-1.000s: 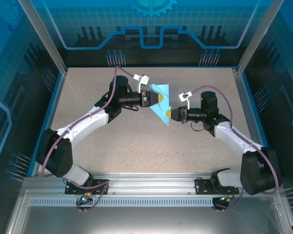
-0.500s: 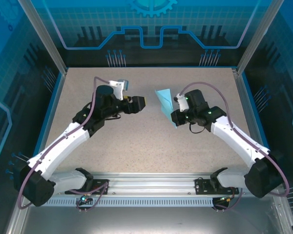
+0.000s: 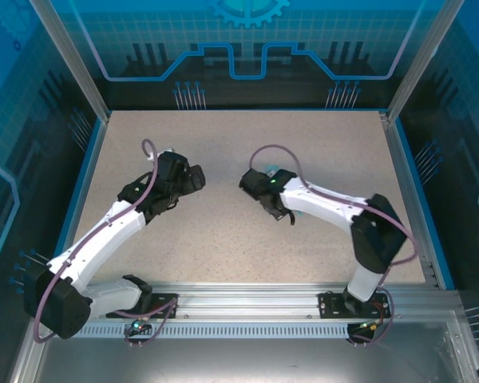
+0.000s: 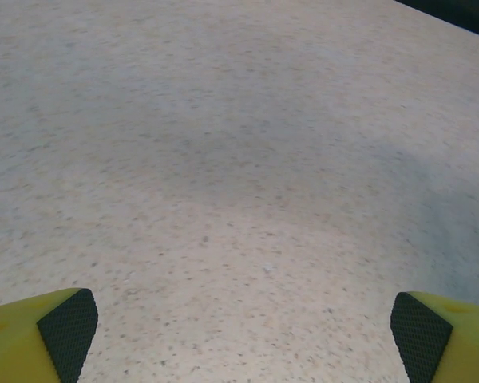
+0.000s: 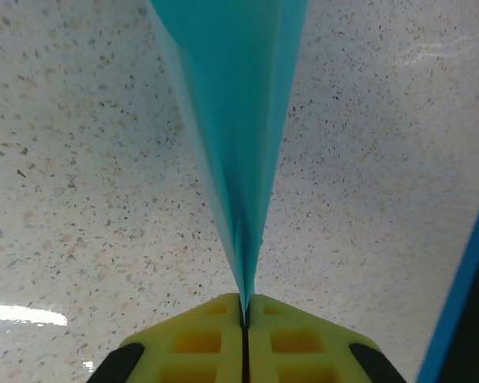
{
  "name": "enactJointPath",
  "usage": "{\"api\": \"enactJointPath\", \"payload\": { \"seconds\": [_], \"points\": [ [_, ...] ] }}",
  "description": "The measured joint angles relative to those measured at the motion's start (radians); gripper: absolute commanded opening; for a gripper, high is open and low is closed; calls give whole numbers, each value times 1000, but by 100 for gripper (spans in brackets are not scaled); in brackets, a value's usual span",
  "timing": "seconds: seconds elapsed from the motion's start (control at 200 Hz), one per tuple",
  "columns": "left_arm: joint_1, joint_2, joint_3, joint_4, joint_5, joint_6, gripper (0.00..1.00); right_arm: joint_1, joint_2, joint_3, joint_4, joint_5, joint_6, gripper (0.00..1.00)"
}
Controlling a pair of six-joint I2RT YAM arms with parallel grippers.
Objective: Fold a paper plane with a square sheet of paper (fold left side to right side)
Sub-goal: Turn over the paper at the center of the table, then pick up the paper from the center of the table.
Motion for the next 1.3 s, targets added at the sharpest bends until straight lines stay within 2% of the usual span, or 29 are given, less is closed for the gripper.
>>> {"api": "enactJointPath", "payload": {
  "seconds": [0.2, 0.34, 0.53, 0.63, 0.695, 0.855, 0.995, 1.101, 1.301],
  "points": [
    [45, -23, -45, -31, -5, -26, 98, 90, 266, 127, -95, 106, 23, 9],
    [65, -30, -47, -33, -2, -26, 99, 117, 380, 174, -130, 112, 31, 12],
    [71, -31, -47, -32, 15, -26, 99, 133, 398, 192, -139, 71, 18, 43],
    [71, -31, -47, -30, 32, -25, 98, 142, 389, 190, -113, -2, 3, 58],
    [72, -28, -47, -27, 47, -25, 98, 145, 357, 172, -87, -53, -8, 70],
    [77, 3, -53, 13, 126, -23, 99, 147, 178, 103, -26, -190, -21, 92],
    [77, 65, -72, 108, 276, -23, 99, 138, -20, 20, 35, -292, -27, 95],
    [77, 139, -85, 202, 412, -26, 98, 80, -146, -59, 97, -385, -43, 98],
    [60, 272, -94, 346, 591, -56, 98, -201, -301, -254, 248, -610, -56, 99]
  ]
}}
